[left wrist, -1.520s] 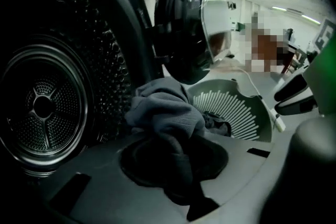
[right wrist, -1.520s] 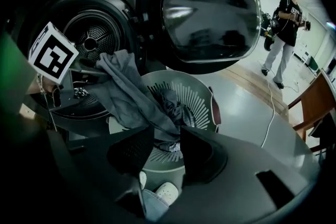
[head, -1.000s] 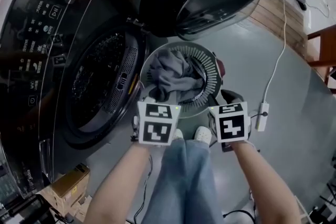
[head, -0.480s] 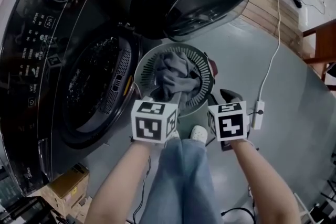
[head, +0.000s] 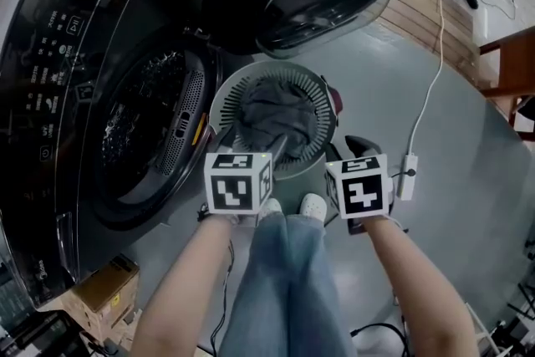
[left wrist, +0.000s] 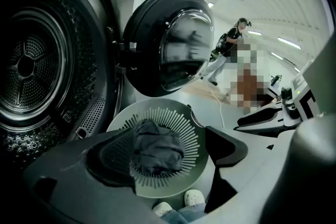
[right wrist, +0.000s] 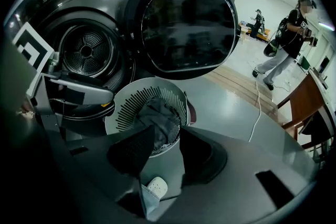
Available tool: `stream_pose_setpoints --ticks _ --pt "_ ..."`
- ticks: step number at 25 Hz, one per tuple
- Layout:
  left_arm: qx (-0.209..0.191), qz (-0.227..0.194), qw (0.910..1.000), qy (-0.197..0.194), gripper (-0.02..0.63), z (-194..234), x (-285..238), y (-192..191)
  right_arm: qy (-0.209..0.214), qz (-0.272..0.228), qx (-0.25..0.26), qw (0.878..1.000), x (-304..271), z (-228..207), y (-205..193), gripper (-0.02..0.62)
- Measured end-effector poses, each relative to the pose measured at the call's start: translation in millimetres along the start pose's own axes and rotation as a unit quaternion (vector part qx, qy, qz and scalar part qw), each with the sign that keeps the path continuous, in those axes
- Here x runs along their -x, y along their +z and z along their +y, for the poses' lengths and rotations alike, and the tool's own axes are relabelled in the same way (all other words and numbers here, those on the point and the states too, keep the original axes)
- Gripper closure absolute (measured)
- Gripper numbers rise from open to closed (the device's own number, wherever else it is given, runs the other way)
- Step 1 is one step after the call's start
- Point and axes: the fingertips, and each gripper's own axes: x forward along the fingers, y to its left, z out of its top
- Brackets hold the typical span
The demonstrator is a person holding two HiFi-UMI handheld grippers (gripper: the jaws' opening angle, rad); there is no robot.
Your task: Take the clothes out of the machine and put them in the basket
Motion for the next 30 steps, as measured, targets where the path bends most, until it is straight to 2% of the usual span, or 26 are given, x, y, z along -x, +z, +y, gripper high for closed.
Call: stream_pose_setpoints --ticks 3,7,13,21,23,26,30 --pt "0.001 -0.002 1.0000 0.004 0.206 3.6 9.6 0.6 0.000 -0.003 0.003 1.000 5.6 3.8 2.5 0.446" --pt "-0.012 -0.007 0.9998 0.013 0.206 5.3 28.7 7.5 0.003 0.001 -0.019 1.000 23.5 11.9 4.8 0.451" --pt "0.021 -0.004 0.9994 0.029 0.207 4.1 75.4 25.9 0.010 -0.009 -0.035 0.999 67.3 24.3 30.1 0.459" --pt "0.029 -0.014 0.9986 0.041 0.218 -5.4 132.7 57.8 0.009 -0.024 -0.045 0.999 132.6 32.3 66.0 0.460" --pt "0.025 -0.014 0.9988 0.041 0.219 -8.2 146.1 59.6 0.017 -0.019 -0.037 0.999 146.0 38.2 67.6 0.460" --pt "0.016 0.000 0.9988 0.046 0.226 -13.3 166.9 57.8 0.032 -0.010 0.003 0.999 169.3 52.7 66.9 0.460" --pt "0.007 -0.001 0.9986 0.053 0.239 -21.7 192.2 68.8 0.038 -0.022 0.034 0.998 200.2 58.7 78.3 0.459"
